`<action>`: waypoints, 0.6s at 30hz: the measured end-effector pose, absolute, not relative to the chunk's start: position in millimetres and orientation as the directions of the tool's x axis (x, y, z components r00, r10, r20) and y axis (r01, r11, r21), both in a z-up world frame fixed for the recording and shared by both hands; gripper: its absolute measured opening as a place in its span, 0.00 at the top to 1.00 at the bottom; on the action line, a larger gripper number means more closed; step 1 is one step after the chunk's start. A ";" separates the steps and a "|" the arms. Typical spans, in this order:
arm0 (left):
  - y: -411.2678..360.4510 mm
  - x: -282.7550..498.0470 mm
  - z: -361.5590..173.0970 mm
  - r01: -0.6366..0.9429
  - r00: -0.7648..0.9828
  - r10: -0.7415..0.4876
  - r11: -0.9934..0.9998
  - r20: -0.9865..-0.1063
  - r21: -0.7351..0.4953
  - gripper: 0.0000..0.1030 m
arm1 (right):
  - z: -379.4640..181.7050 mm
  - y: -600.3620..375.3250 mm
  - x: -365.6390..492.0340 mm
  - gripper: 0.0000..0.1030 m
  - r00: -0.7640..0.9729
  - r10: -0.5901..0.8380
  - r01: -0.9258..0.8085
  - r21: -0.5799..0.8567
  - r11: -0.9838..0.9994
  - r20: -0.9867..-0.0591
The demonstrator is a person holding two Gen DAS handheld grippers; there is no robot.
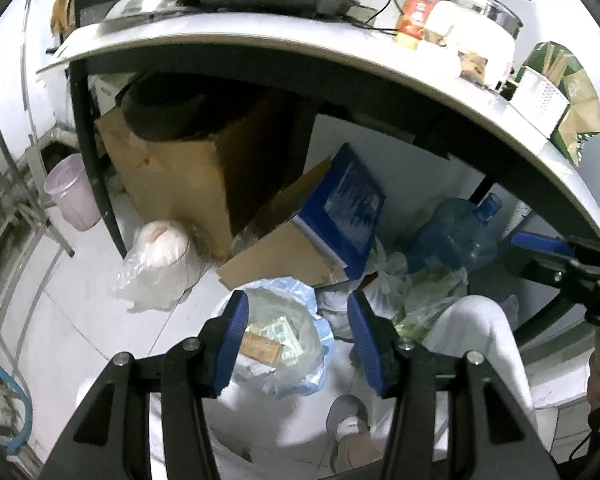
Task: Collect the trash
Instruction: 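Raise both open tools from the bin back up toward the counter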
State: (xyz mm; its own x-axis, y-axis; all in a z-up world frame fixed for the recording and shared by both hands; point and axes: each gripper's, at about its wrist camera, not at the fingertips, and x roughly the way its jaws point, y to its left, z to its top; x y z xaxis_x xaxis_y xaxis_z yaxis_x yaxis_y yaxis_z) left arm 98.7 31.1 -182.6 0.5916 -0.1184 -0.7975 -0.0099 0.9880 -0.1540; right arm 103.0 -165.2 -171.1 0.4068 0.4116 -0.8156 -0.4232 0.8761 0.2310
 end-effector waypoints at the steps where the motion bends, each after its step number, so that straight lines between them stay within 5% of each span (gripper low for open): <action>1: 27.5 100.7 -176.8 -0.002 0.597 -0.119 0.989 -0.793 -0.150 0.50 | -166.0 -167.3 102.9 0.59 0.414 0.414 -0.424 0.231 0.876 -0.810; 18: -24.1 125.6 -115.4 0.108 0.662 -0.129 0.991 -0.738 -0.076 0.48 | -106.5 -224.4 120.2 0.59 0.520 0.446 -0.404 0.251 0.880 -0.729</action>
